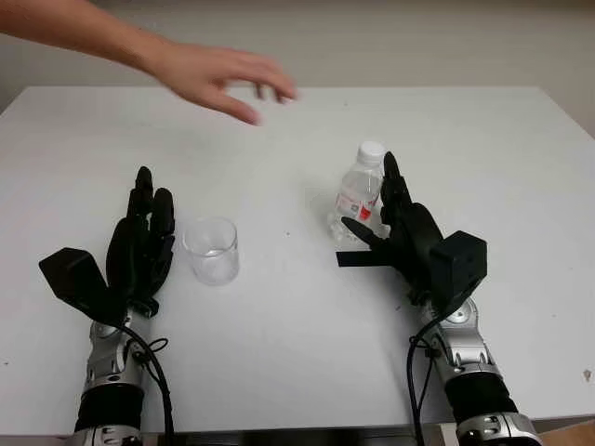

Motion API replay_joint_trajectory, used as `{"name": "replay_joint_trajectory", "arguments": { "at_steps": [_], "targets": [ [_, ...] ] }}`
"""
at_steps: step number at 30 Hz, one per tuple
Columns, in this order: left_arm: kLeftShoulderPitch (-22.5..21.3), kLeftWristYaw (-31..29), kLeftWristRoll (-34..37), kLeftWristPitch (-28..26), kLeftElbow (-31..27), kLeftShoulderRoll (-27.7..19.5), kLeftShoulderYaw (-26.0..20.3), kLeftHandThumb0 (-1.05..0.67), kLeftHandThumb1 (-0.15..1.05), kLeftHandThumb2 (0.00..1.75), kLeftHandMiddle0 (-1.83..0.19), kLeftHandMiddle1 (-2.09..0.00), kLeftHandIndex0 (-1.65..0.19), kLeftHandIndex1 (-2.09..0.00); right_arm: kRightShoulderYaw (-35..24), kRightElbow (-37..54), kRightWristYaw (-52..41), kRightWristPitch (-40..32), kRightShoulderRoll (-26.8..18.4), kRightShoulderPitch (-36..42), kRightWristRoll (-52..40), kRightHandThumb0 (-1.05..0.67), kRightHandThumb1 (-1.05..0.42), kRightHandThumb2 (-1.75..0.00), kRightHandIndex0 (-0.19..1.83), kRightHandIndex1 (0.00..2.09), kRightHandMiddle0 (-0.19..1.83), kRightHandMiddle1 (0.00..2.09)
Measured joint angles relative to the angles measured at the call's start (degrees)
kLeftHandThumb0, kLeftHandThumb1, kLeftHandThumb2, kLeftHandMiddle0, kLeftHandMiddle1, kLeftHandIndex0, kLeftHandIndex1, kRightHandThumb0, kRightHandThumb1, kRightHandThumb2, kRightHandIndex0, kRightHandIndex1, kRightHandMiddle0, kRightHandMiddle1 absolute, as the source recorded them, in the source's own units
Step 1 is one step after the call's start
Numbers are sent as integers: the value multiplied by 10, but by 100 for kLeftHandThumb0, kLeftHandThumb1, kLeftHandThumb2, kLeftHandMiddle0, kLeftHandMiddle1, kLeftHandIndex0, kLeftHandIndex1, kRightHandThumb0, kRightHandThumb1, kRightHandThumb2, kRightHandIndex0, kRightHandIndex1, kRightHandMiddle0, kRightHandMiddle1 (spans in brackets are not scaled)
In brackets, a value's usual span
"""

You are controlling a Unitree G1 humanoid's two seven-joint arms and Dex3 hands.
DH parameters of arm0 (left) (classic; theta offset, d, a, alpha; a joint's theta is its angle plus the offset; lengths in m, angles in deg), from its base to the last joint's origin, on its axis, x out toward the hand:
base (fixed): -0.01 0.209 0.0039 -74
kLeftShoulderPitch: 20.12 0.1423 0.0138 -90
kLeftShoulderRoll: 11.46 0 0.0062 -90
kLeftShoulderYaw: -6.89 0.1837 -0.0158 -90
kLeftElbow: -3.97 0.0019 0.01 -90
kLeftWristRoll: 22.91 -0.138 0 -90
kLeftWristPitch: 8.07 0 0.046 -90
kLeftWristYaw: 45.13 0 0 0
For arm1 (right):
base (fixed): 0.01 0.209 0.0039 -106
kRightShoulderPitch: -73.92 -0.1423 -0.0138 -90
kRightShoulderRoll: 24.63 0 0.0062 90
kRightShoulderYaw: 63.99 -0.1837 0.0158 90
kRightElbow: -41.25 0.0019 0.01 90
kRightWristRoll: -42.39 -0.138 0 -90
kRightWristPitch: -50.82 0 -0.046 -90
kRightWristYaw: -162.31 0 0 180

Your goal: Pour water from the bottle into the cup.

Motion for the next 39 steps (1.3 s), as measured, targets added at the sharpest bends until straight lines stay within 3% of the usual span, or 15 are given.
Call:
{"name": "replay_joint_trajectory", "arguments": {
  "at_steps": [28, 39],
  "targets": [
    [-27, -5, 1, 26, 45, 1, -1, -71, 105, 40, 17, -5, 19, -4, -2, -33, -6, 13, -6, -34, 2, -97, -93, -5, -19, 0, -19, 0],
    [-28, -2, 0, 24, 44, 1, -1, -71, 105, 40, 18, -5, 19, -3, -15, -187, 21, 25, -23, -134, 15, -98, -89, -5, -19, 0, -19, 0]
  ]
}}
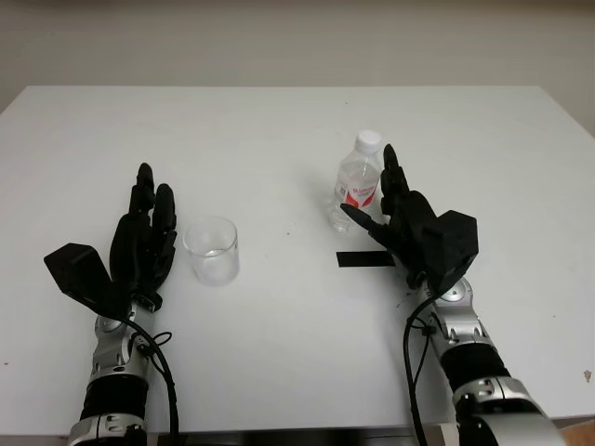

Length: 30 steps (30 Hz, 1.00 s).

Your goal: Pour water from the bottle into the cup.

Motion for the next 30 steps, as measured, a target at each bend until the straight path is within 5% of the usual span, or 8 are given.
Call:
{"name": "replay_joint_trajectory", "arguments": {
  "at_steps": [18, 23, 25, 26, 27, 30],
  "targets": [
    [5, 0, 3, 2, -10, 1, 0, -70, 105, 39, 16, -6, 19, -3, 41, -147, 23, 14, 11, -105, 53, -96, -91, -6, -19, 0, -19, 0],
    [6, 1, 2, 5, -10, 2, 0, -70, 105, 41, 17, -5, 19, -2, 27, -147, 24, 16, 26, -105, 30, -75, -87, -4, -6, 7, -5, 8],
    [6, 1, 2, 5, -10, 2, 0, -70, 105, 41, 18, -5, 19, -2, 18, -147, 48, 17, 36, -105, 23, -63, -87, -5, 9, 56, -8, 85],
    [6, 1, 2, 5, -10, 2, 0, -70, 105, 41, 18, -5, 19, -1, 16, -148, 61, 16, 39, -106, 22, -51, -89, -7, 16, 116, 1, 141],
    [6, 1, 2, 5, -10, 2, 0, -70, 105, 41, 18, -5, 19, -1, 15, -150, 73, 16, 43, -107, 22, -45, -93, -8, 35, 160, 17, 174],
    [6, 2, 2, 5, -10, 2, 0, -70, 105, 40, 18, -5, 19, -1, 14, -161, 87, 17, 50, -109, 23, -41, -103, -22, 109, 204, 76, 206]
  ]
}}
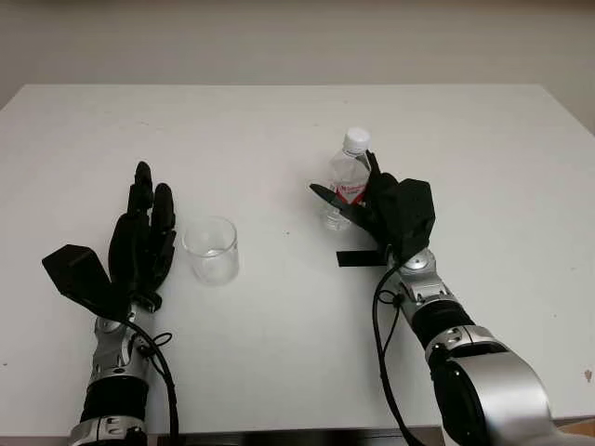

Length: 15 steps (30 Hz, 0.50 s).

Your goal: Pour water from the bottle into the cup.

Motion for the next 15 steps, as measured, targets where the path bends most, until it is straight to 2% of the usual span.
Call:
{"name": "replay_joint_trajectory", "arguments": {
  "at_steps": [3, 5, 9, 15],
  "targets": [
    [1, 1, 0, -1, -3, 0, 0, -70, 105, 40, 17, -5, 19, -2, -1, -7, -8, 1, 2, -5, -1, -43, -105, -40, 143, 209, 103, 209],
    [3, 1, 0, -2, -5, 0, 0, -70, 105, 40, 17, -5, 19, -2, 1, -10, -5, 2, 3, -7, 3, -44, -105, -44, 152, 209, 110, 209],
    [7, 1, 0, -6, -12, 0, 0, -70, 105, 39, 17, -6, 19, -3, 9, -12, 7, 9, 2, -8, 18, -43, -105, -45, 153, 209, 112, 209],
    [8, 5, -1, -8, -15, 0, 1, -70, 105, 40, 16, -6, 19, -3, 22, -15, 14, 26, 0, -8, 39, -41, -105, -43, 143, 209, 108, 209]
  ]
}}
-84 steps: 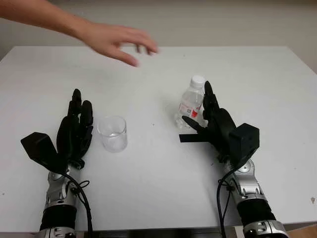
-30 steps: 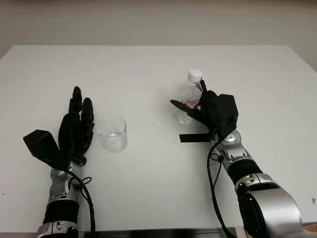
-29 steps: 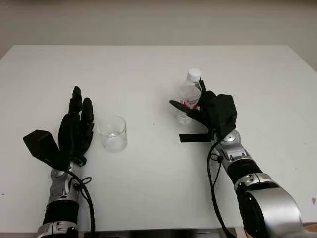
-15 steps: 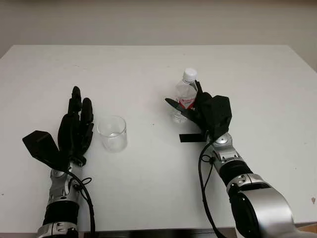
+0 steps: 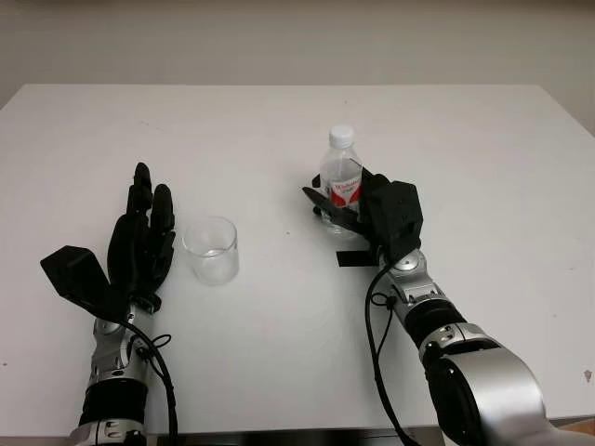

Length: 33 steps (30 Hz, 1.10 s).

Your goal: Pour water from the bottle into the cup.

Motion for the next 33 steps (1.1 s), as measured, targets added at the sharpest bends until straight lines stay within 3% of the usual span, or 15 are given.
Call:
{"name": "replay_joint_trajectory", "arguments": {
  "at_steps": [13, 33],
  "targets": [
    [0, 4, -2, 0, -1, 1, 1, -71, 105, 39, 17, -6, 18, -3, 84, 2, 26, 60, -17, -43, 111, -40, -105, -40, 138, 209, 99, 209],
    [3, 11, -2, 1, -10, 9, 4, -72, 105, 36, 17, -5, 19, -4, 206, -18, 149, 76, -16, -109, 253, -44, -105, -33, 129, 209, 87, 209]
  ]
}}
